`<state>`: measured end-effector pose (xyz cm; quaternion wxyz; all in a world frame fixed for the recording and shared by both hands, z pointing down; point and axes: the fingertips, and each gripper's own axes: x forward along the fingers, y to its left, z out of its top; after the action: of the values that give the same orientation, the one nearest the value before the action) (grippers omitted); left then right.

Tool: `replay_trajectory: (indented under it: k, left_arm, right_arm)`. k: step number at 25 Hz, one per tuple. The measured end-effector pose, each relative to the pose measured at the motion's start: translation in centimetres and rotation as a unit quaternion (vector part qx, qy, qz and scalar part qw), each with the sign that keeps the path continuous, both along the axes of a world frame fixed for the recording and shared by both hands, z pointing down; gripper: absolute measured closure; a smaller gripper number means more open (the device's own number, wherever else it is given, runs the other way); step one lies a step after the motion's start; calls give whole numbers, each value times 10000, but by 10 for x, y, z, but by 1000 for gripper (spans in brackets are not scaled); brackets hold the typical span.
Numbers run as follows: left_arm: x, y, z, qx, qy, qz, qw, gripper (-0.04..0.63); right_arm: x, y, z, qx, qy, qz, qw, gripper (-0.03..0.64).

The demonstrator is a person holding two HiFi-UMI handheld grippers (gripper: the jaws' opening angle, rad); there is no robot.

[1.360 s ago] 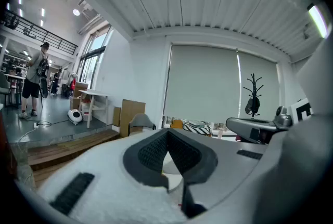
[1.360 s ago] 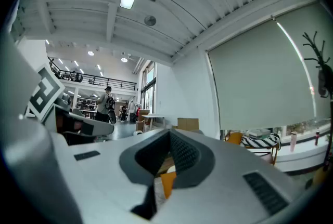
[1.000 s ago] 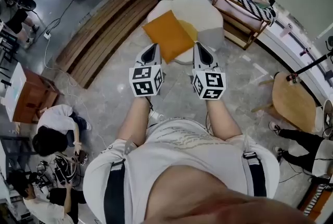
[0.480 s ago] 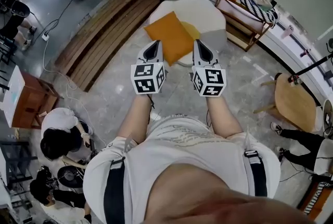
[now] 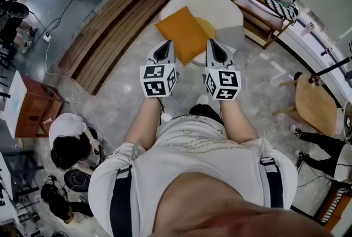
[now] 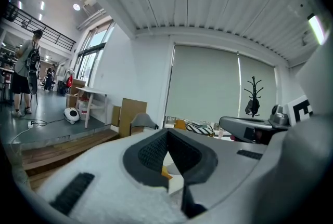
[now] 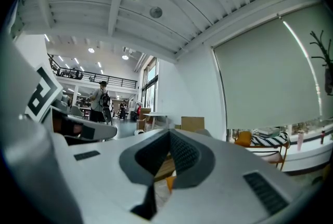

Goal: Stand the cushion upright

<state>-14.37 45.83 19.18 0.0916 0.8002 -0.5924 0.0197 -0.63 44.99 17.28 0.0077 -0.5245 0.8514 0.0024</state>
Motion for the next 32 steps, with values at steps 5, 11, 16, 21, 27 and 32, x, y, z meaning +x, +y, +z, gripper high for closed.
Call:
replay_trajectory:
  k: [5,11,16,21,27,32]
  left_arm:
    - [-6,-16,11,-51,-101,11,9999,575]
    - [-9,-52,13,-6,-248,-18,9997,575]
    - [-11,-102,17,-41,-276,-30,9996,575]
    - [-7,-151,22,-80,-267,-41,9996,575]
    - [-7,-205,41,-280,-267,-77,9992,575]
    - [-12,-252,44,-398,-223,-128,9989,575]
  right_arm:
    - [-3,-23,9,-19,-56,74,10000,589]
    - [-3,-64,11,61,-142,56,9999,589]
    - [0,-114,17,51,-198,60,9998,589]
    - [4,-165,21,32,-210,62,9998,589]
    - [2,-223,39,-153,-211,4,9997,589]
    - [-12,-271,41,-201,-16,-180,9996,589]
